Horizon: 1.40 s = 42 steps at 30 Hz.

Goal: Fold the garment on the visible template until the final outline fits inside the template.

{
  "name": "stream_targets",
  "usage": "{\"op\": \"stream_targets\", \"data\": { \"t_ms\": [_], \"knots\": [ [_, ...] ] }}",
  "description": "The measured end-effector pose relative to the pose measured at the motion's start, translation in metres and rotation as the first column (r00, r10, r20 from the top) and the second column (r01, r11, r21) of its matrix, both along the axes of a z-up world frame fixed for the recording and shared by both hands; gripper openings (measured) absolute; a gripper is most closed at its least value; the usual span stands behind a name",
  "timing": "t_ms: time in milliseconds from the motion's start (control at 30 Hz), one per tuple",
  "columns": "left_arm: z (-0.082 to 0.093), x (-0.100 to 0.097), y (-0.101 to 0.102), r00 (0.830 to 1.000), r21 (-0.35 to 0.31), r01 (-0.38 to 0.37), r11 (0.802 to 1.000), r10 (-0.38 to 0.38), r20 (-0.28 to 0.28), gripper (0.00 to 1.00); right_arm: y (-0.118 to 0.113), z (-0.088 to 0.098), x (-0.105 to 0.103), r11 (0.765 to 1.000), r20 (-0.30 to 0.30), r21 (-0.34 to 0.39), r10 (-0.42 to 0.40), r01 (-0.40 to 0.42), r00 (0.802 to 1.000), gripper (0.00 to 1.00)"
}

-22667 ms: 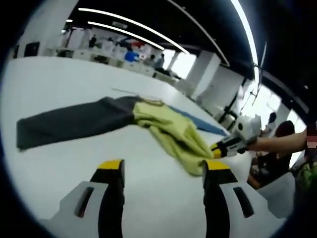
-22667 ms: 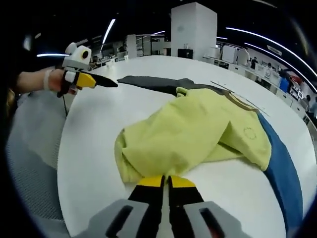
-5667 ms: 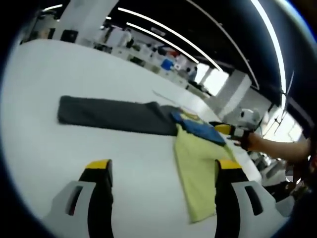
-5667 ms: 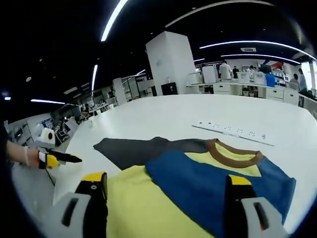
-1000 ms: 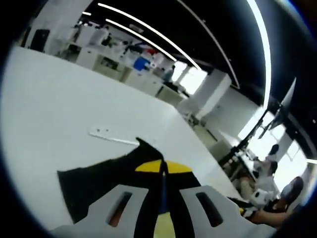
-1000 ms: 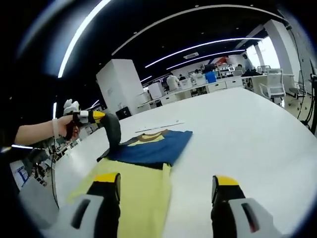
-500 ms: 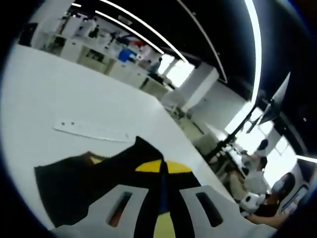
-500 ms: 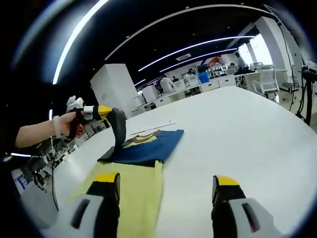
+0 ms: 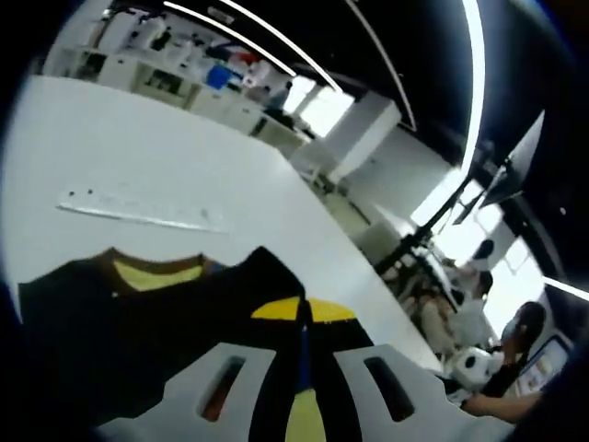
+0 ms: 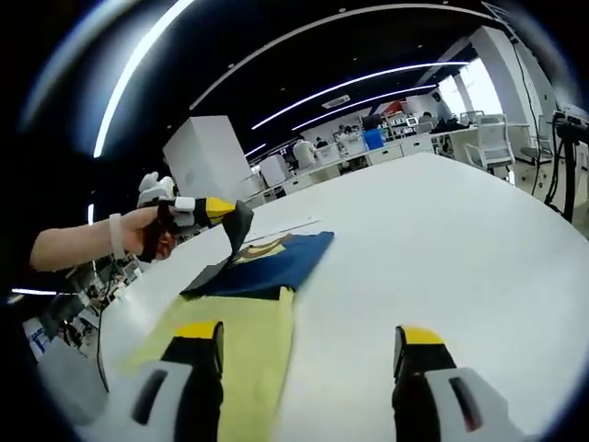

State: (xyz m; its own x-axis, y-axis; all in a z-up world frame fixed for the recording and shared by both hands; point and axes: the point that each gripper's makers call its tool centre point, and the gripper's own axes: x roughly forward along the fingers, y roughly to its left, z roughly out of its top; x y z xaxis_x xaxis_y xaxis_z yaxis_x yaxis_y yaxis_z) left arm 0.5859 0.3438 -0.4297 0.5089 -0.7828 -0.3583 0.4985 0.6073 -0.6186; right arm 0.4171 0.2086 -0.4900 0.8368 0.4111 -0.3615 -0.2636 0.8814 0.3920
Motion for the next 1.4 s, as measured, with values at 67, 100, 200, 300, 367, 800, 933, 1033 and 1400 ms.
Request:
{"op": "stream_targets", "data": {
  "t_ms": [67,100,200,300,367,800,933,1033,1400],
  "knots": [
    [-0.007,-0.006,-0.007,0.999,-0.004,0.017,1.0,-0.017,-0.028,0.0,-0.001,-0.002,-0.001,1.0,-0.004,-0.005,0.001,-0.001,1.0,0.75],
    [-0.008,-0.009,-0.011,0.999,-0.007,0.023,1.0,-0.024,-0.027,0.0,-0.001,-0.003,-0.002,1.0,-0.004,-0.005,-0.002,0.002,1.0,0.75],
    [-0.009,-0.017,-0.023,0.998,-0.035,0.045,0.998,-0.046,-0.044,0.0,-0.002,-0.004,-0.003,1.0,-0.006,0.002,-0.009,0.009,1.0,0.75],
    [-0.006,-0.026,-0.037,0.996,-0.051,0.079,0.996,-0.081,-0.037,0.0,-0.002,-0.006,-0.003,1.0,-0.011,0.002,-0.01,0.01,1.0,0.75],
    [-0.016,-0.028,-0.04,0.994,-0.02,0.101,0.995,-0.102,-0.042,0.0,-0.001,-0.008,-0.003,1.0,-0.015,0.007,-0.011,0.011,1.0,0.75],
    [-0.055,-0.042,-0.052,0.984,-0.012,0.118,0.993,-0.118,-0.132,0.0,-0.001,-0.013,-0.005,1.0,-0.023,0.007,-0.008,0.008,1.0,0.75],
    [-0.062,-0.041,-0.059,0.982,-0.021,0.11,0.994,-0.112,-0.151,0.0,-0.004,-0.015,-0.005,1.0,-0.027,0.008,-0.01,0.011,1.0,0.75],
    [-0.07,-0.041,-0.061,0.981,-0.012,0.108,0.994,-0.109,-0.158,0.0,-0.004,-0.015,-0.004,1.0,-0.026,0.01,-0.013,0.014,1.0,0.75],
    [-0.081,-0.043,-0.062,0.983,0.021,0.135,0.991,-0.131,-0.127,0.0,-0.003,-0.02,-0.009,1.0,-0.03,0.009,0.002,-0.001,1.0,0.76]
  ]
}}
